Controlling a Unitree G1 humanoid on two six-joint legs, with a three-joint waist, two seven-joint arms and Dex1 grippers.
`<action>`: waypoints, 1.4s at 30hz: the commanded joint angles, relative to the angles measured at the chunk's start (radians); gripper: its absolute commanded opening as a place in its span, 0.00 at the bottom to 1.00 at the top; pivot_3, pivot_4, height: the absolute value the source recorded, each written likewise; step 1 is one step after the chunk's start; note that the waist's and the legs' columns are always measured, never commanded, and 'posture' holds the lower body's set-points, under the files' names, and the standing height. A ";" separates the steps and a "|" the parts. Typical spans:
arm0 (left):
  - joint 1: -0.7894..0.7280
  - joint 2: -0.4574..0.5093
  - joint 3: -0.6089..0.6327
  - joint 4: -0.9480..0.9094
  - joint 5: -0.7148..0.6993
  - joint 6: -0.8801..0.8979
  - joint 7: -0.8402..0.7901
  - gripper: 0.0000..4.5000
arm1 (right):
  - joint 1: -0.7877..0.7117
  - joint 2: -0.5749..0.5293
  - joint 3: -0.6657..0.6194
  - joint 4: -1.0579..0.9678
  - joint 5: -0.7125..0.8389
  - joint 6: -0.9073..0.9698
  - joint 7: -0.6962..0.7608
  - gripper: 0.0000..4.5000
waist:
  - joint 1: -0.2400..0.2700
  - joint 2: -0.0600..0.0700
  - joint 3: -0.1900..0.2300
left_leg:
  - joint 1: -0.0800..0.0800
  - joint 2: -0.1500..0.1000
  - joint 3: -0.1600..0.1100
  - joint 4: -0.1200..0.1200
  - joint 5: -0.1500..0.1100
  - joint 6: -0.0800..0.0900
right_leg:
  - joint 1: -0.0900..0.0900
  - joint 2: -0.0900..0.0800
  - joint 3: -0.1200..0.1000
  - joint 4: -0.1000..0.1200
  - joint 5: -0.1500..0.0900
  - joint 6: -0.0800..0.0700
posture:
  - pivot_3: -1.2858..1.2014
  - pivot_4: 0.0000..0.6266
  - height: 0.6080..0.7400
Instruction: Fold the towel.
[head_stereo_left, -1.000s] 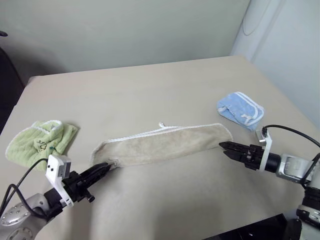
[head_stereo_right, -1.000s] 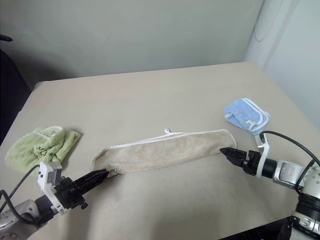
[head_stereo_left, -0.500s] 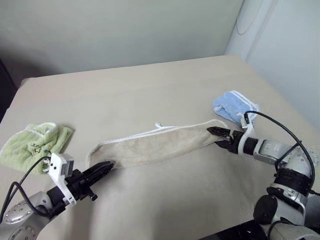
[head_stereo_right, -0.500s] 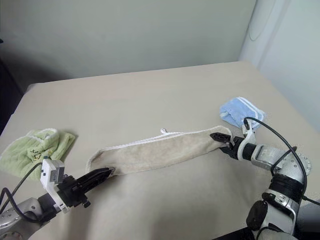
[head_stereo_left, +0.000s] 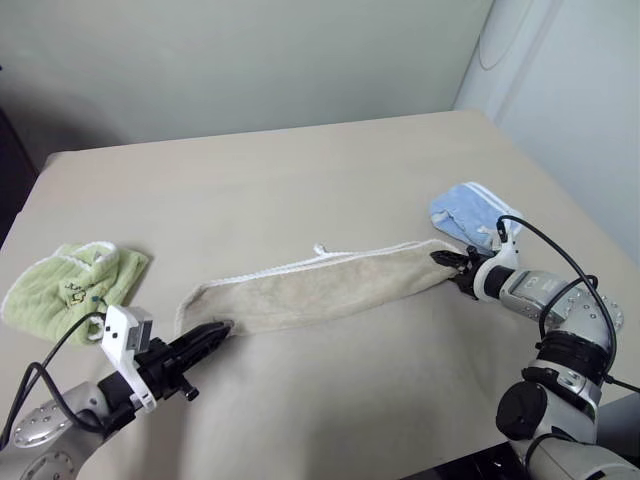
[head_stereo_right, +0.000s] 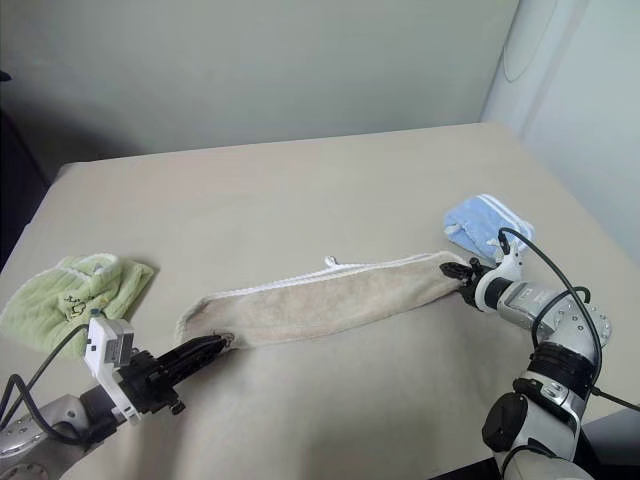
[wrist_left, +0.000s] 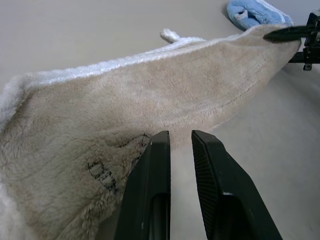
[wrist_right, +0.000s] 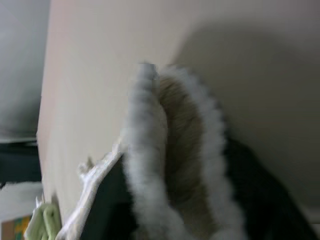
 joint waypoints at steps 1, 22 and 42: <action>-0.020 0.004 0.007 -0.019 -0.009 -0.017 0.000 0.17 | 0.004 -0.019 -0.009 -0.034 0.004 -0.037 0.004 0.15 | 0.000 0.000 0.000 | -0.001 0.000 0.000 0.000 0.000 0.000 | -0.002 0.000 0.000 0.000 0.000 0.000 | 0.52 0.24 1.00; -0.094 0.006 -0.018 0.004 0.012 -0.019 0.007 0.17 | 0.000 -0.515 0.774 -0.407 -0.464 -0.411 0.905 0.01 | -0.005 0.002 0.001 | -0.007 0.000 0.001 0.005 0.001 -0.001 | -0.005 0.002 0.000 0.002 0.001 0.001 | 0.52 0.24 1.00; -0.102 -0.020 -0.027 -0.026 0.007 -0.026 0.046 0.17 | -0.100 -0.283 1.213 -0.446 -0.803 -0.452 1.005 0.01 | -0.003 0.002 0.001 | -0.010 0.001 0.000 0.010 0.004 -0.006 | -0.006 0.002 0.000 0.002 0.002 0.001 | 0.52 0.24 1.00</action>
